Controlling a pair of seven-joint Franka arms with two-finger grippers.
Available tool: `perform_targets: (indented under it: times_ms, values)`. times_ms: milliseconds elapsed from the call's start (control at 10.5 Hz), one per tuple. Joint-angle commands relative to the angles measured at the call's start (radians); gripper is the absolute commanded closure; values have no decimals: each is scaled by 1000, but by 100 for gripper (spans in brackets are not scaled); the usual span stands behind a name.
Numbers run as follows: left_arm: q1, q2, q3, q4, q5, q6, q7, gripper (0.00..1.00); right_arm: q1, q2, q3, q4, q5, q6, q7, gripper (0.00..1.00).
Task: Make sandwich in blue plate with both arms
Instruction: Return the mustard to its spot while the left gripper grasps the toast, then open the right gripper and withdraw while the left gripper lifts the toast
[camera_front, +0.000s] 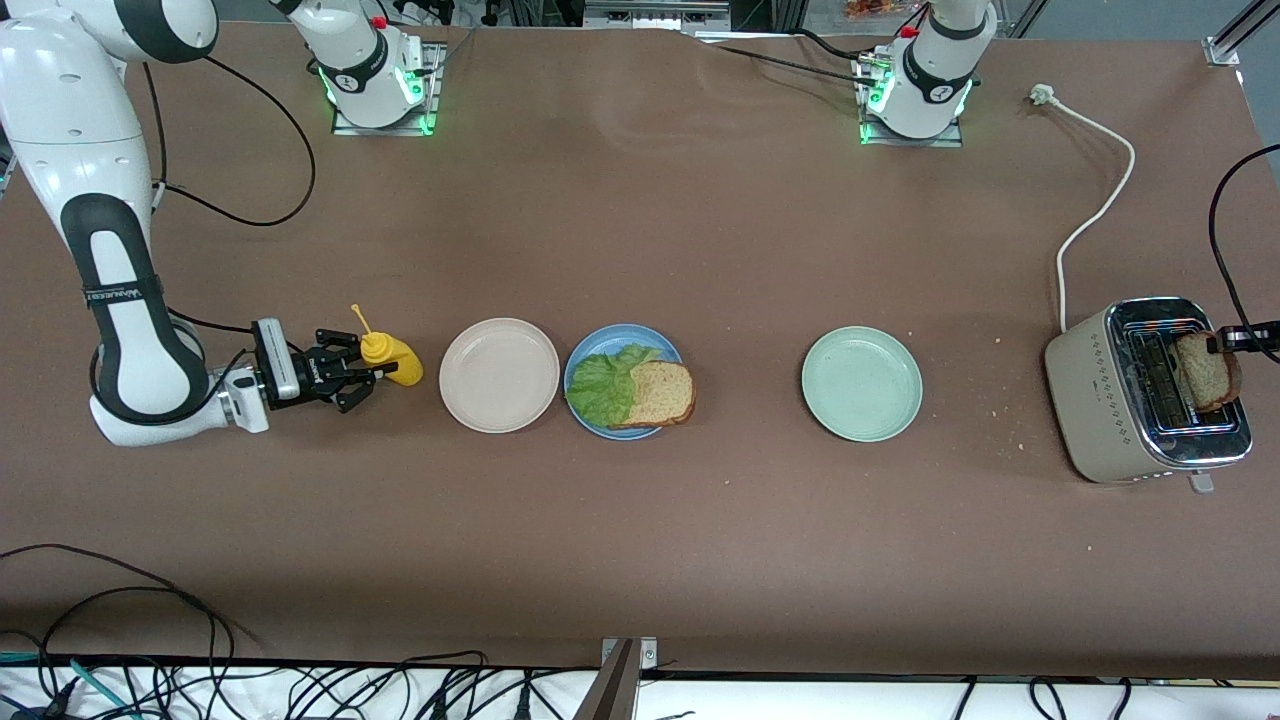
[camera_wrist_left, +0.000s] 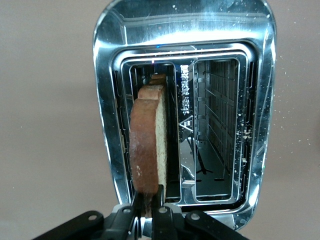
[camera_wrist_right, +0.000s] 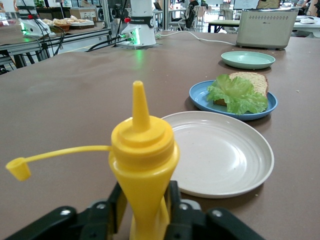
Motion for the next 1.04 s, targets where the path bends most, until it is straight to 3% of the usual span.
perform_targets:
  times_ms: [0, 190, 379, 664, 948]
  values:
    - [9, 5, -11, 79, 36, -21, 16, 100, -36, -4, 15, 8, 21, -30, 19, 0]
    - [5, -34, -17, 122, 36, -90, 13, 100, -37, -3, 5, 14, 16, -30, 28, 0]
    - [2, -76, -29, 165, 33, -182, 15, 100, -40, -6, -45, 31, -10, -29, 112, 0]
    - [-6, -113, -48, 266, 21, -285, 84, 100, -40, -4, -108, 103, -76, -17, 328, 0]
    - [-6, -113, -115, 280, 17, -296, 76, 100, -37, -7, -142, 187, -123, -15, 584, 0]
